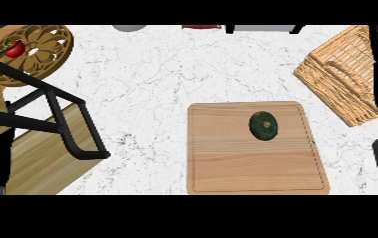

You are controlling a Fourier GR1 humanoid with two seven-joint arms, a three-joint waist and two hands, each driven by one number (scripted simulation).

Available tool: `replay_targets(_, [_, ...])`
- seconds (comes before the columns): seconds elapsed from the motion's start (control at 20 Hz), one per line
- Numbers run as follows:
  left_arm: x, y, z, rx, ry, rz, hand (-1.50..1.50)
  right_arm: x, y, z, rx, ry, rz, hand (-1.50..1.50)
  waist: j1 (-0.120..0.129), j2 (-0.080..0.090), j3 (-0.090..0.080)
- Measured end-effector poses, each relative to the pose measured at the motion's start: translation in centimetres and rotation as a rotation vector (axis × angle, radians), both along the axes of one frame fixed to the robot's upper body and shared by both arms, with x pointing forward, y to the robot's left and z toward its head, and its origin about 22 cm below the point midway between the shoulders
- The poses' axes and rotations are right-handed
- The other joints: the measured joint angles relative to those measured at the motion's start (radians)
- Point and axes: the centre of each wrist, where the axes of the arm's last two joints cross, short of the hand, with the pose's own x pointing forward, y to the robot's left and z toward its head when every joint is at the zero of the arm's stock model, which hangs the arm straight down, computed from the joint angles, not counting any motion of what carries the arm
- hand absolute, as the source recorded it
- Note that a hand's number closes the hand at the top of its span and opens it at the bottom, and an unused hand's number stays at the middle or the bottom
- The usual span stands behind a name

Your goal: Pick the squash from the cutting board and place it in the basket

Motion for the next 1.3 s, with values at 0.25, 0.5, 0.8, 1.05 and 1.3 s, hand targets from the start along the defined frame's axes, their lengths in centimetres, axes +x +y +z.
replay_targets(0.25, [1.4,-2.6,0.6,-0.036,-0.021,-0.193,0.0,-0.2,-0.8,-3.7,-0.05,0.139,-0.089,1.5,-0.03,0.003,-0.023])
replay_targets(0.5, [1.6,-5.0,0.1,-0.12,0.02,-0.361,0.0,-0.7,2.7,-7.2,-0.217,0.142,-0.021,-1.5,-0.037,0.011,-0.036])
replay_targets(0.8, [2.1,-5.9,0.3,-0.161,0.01,-0.443,0.0,-1.3,8.4,-11.7,-0.353,0.173,-0.162,-1.5,-0.027,0.006,-0.043])
replay_targets(1.05, [1.7,-5.3,0.1,-0.16,0.009,-0.45,0.0,-0.8,8.3,-13.0,-0.535,0.233,-0.379,-1.5,-0.044,-0.005,-0.05])
replay_targets(1.3, [1.2,-4.5,-0.2,-0.159,0.013,-0.434,0.0,0.1,6.1,-12.4,-0.746,0.32,-0.52,-1.5,-0.074,-0.018,-0.057])
